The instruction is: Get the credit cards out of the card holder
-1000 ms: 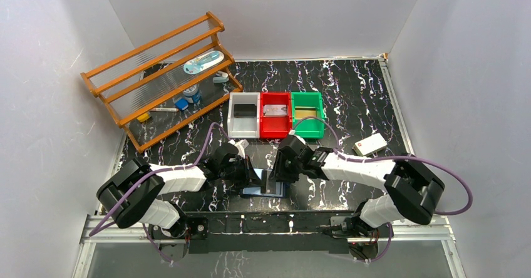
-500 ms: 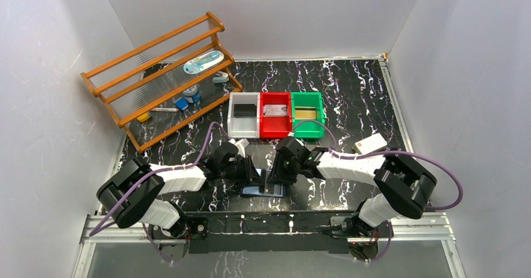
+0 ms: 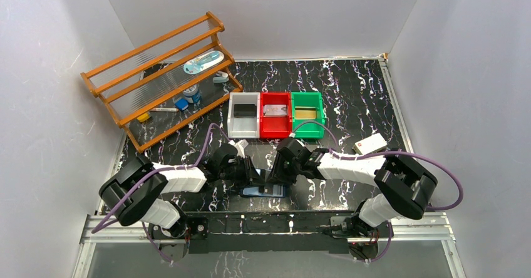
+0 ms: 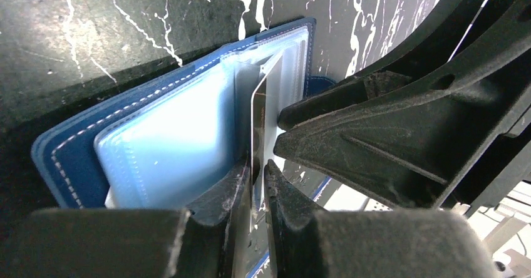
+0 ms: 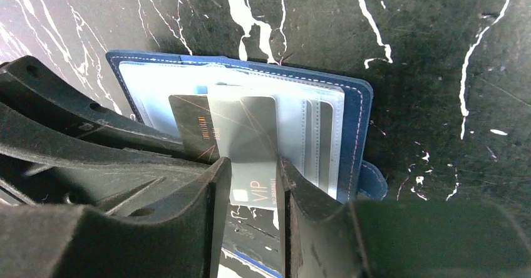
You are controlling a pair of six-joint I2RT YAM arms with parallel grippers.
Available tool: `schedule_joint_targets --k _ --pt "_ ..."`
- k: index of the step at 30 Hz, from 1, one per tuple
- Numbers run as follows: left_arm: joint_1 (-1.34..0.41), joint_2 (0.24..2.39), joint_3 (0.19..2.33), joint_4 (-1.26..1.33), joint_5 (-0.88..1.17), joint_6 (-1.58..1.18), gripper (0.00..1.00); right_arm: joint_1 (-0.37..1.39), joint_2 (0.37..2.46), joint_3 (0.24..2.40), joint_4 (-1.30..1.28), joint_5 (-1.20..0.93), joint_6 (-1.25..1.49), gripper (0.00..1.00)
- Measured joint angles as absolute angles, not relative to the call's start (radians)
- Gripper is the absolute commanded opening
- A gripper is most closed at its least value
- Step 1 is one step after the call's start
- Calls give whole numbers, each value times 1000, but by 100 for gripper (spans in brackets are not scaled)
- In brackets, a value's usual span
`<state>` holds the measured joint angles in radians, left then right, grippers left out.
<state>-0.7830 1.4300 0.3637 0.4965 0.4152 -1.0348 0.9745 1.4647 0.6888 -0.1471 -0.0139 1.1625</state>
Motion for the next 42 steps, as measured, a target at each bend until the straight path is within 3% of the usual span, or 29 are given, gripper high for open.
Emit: schedule_joint_targets --k 13,42 --pt "-783 1358 367 416 380 -995 0 974 1464 685 -141 -13 1176 42" --pt "-785 1159 400 200 258 -854 0 975 1425 722 -273 37 1086 47"
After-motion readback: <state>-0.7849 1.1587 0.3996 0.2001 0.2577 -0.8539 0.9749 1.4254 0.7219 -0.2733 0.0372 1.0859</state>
